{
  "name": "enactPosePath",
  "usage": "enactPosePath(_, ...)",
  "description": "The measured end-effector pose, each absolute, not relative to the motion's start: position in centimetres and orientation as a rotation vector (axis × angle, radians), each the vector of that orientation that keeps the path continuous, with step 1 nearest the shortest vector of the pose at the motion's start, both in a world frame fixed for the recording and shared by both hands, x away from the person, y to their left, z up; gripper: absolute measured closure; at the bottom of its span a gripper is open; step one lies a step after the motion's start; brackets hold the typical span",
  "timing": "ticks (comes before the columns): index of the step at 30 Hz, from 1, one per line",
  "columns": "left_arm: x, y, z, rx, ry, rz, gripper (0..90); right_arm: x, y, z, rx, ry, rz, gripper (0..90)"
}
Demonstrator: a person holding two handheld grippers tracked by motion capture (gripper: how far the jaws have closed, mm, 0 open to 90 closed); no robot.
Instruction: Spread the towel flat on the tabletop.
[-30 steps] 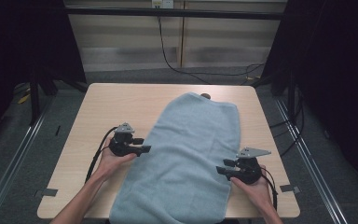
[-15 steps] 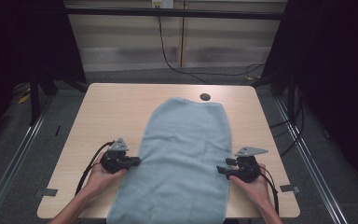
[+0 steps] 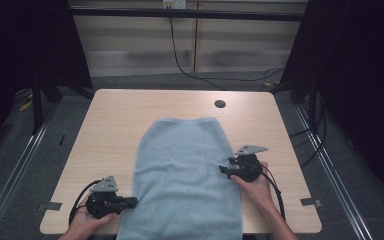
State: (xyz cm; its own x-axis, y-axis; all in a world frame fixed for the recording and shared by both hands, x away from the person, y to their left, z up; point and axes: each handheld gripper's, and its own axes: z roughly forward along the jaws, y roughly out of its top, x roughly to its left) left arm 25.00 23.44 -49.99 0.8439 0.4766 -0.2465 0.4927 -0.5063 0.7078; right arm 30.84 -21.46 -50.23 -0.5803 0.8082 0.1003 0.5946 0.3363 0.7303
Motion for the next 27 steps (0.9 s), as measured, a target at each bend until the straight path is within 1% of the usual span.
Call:
enactPosePath(1, 25.8, 23.4, -49.3, 2.130, 0.713, 0.048, 77.4, 30.9, -20.9, -50.6, 1.220, 2.326, 1.054, 51.1)
enactPosePath(3, 27.9, 23.3, -48.5, 2.080, 0.742, 0.086, 73.7, 30.9, -20.8, -50.5, 1.190, 2.348, 1.041, 66.6)
enactPosePath(4, 29.2, 23.1, -48.4, 2.045, 0.779, 0.099, 70.4, 30.9, -20.8, -50.5, 1.180, 2.358, 1.049, 69.3)
enactPosePath(5, 30.3, 22.9, -48.5, 2.038, 0.800, 0.100, 66.6, 30.8, -20.7, -50.5, 1.188, 2.355, 1.055, 75.2)
enactPosePath(6, 31.7, 22.3, -48.6, 2.054, 0.817, 0.142, 63.3, 30.8, -20.7, -50.5, 1.172, 2.361, 1.069, 80.2)
enactPosePath(7, 32.8, 22.0, -48.8, 2.070, 0.824, 0.167, 62.2, 30.8, -20.6, -50.5, 1.154, 2.370, 1.072, 82.6)
enactPosePath(8, 32.8, 22.0, -48.8, 2.070, 0.824, 0.167, 60.4, 30.7, -20.5, -50.5, 1.149, 2.373, 1.069, 84.0)
enactPosePath(9, 34.5, 21.3, -49.4, 2.070, 0.859, 0.190, 60.1, 30.7, -20.5, -50.5, 1.151, 2.369, 1.069, 84.4)
enactPosePath(10, 34.5, 21.3, -49.4, 2.070, 0.859, 0.190, 61.4, 30.6, -20.4, -50.5, 1.148, 2.369, 1.069, 84.8)
enactPosePath(11, 35.0, 20.6, -50.3, 2.125, 0.882, 0.181, 65.7, 30.5, -20.4, -50.5, 1.151, 2.368, 1.065, 84.9)
enactPosePath(12, 34.8, 20.4, -50.5, 2.130, 0.861, 0.201, 71.7, 30.4, -20.4, -50.5, 1.150, 2.375, 1.076, 84.8)
enactPosePath(13, 34.8, 20.4, -50.5, 2.130, 0.861, 0.201, 75.6, 30.4, -20.4, -50.5, 1.150, 2.375, 1.076, 84.8)
enactPosePath(14, 34.0, 20.5, -50.3, 2.159, 0.834, 0.177, 79.5, 29.8, -20.2, -50.4, 1.142, 2.393, 1.064, 84.8)
enactPosePath(16, 32.6, 20.8, -50.4, 2.162, 0.808, 0.152, 82.6, 29.0, -20.2, -50.3, 1.119, 2.413, 1.061, 84.7)
enactPosePath(18, 31.1, 21.3, -50.5, 2.149, 0.788, 0.092, 83.1, 28.0, -20.4, -50.3, 1.116, 2.425, 1.074, 84.6)
enactPosePath(19, 30.4, 21.5, -50.4, 2.158, 0.772, 0.080, 83.1, 27.4, -20.5, -50.2, 1.115, 2.435, 1.074, 84.5)
enactPosePath(20, 30.4, 21.5, -50.4, 2.158, 0.772, 0.080, 83.1, 26.7, -20.6, -50.2, 1.111, 2.436, 1.072, 84.4)
enactPosePath(21, 28.8, 21.8, -50.4, 2.158, 0.755, 0.042, 83.0, 26.0, -20.7, -50.2, 1.106, 2.442, 1.082, 84.1)
enactPosePath(22, 28.8, 21.8, -50.4, 2.158, 0.755, 0.042, 82.9, 25.3, -20.7, -50.1, 1.104, 2.447, 1.077, 83.2)
enactPosePath(23, 27.5, 21.9, -50.3, 2.164, 0.741, 0.004, 82.2, 24.6, -20.7, -50.0, 1.101, 2.459, 1.070, 82.6)
enactPosePath(24, 27.5, 21.9, -50.3, 2.164, 0.741, 0.004, 81.1, 24.6, -20.7, -50.0, 1.101, 2.459, 1.070, 82.6)
enactPosePath(25, 26.5, 21.9, -50.1, 2.180, 0.711, -0.012, 79.7, 23.3, -20.6, -49.8, 1.081, 2.489, 1.079, 80.6)
enactPosePath(27, 26.4, 21.9, -50.0, 2.174, 0.707, -0.015, 75.5, 22.7, -20.8, -49.6, 1.087, 2.486, 1.116, 73.6)
